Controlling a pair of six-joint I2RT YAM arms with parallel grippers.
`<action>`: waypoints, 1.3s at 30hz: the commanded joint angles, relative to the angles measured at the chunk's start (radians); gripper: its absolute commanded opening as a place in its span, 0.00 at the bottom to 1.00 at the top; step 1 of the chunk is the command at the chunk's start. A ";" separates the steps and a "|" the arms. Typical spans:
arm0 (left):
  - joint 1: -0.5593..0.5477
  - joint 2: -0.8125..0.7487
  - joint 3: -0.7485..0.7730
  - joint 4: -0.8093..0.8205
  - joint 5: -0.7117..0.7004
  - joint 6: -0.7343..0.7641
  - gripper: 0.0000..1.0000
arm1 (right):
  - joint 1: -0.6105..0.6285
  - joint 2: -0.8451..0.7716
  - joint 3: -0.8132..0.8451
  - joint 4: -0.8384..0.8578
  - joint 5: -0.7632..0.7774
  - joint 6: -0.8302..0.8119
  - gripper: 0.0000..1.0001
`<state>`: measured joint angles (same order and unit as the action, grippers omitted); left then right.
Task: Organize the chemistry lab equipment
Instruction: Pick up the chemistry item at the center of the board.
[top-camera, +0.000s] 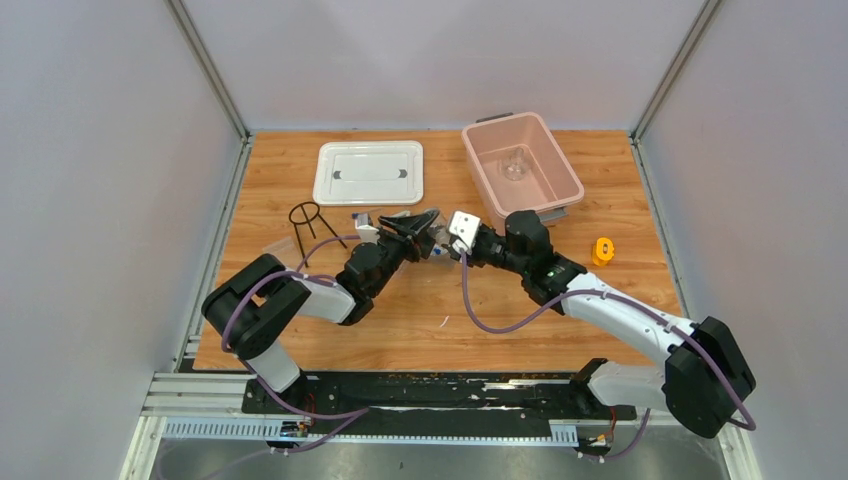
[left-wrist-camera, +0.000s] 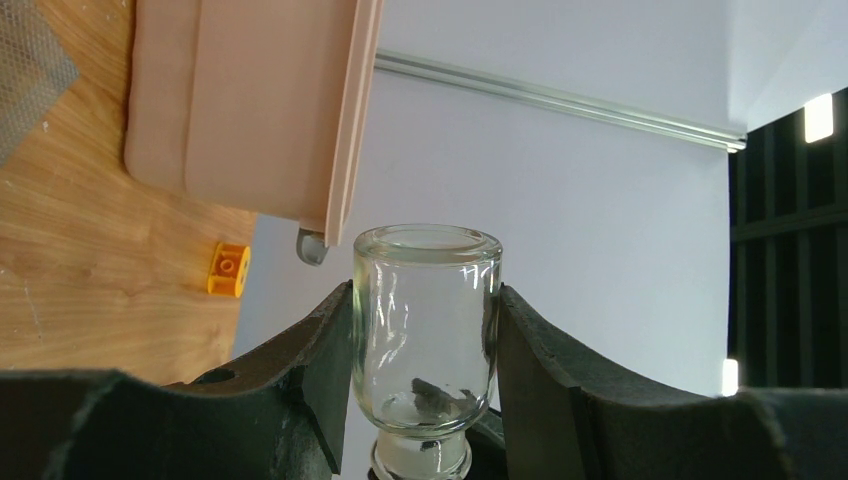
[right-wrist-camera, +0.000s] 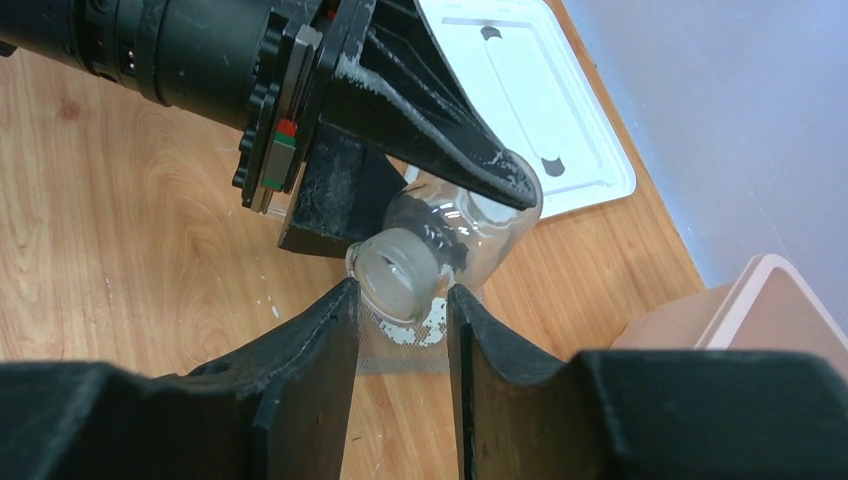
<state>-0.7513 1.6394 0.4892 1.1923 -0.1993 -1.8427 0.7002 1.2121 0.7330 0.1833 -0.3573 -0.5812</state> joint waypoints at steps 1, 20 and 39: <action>-0.002 0.000 -0.003 0.102 -0.026 -0.024 0.00 | 0.009 0.012 0.014 0.003 0.033 -0.037 0.37; -0.002 0.030 -0.013 0.120 -0.032 -0.024 0.00 | 0.009 -0.042 0.102 -0.120 0.042 0.018 0.36; -0.008 0.070 0.006 0.209 -0.018 -0.030 0.00 | 0.094 0.054 0.034 0.049 0.224 -0.008 0.14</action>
<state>-0.7509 1.6947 0.4778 1.2823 -0.2199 -1.8591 0.7658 1.2480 0.7799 0.1513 -0.2028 -0.5835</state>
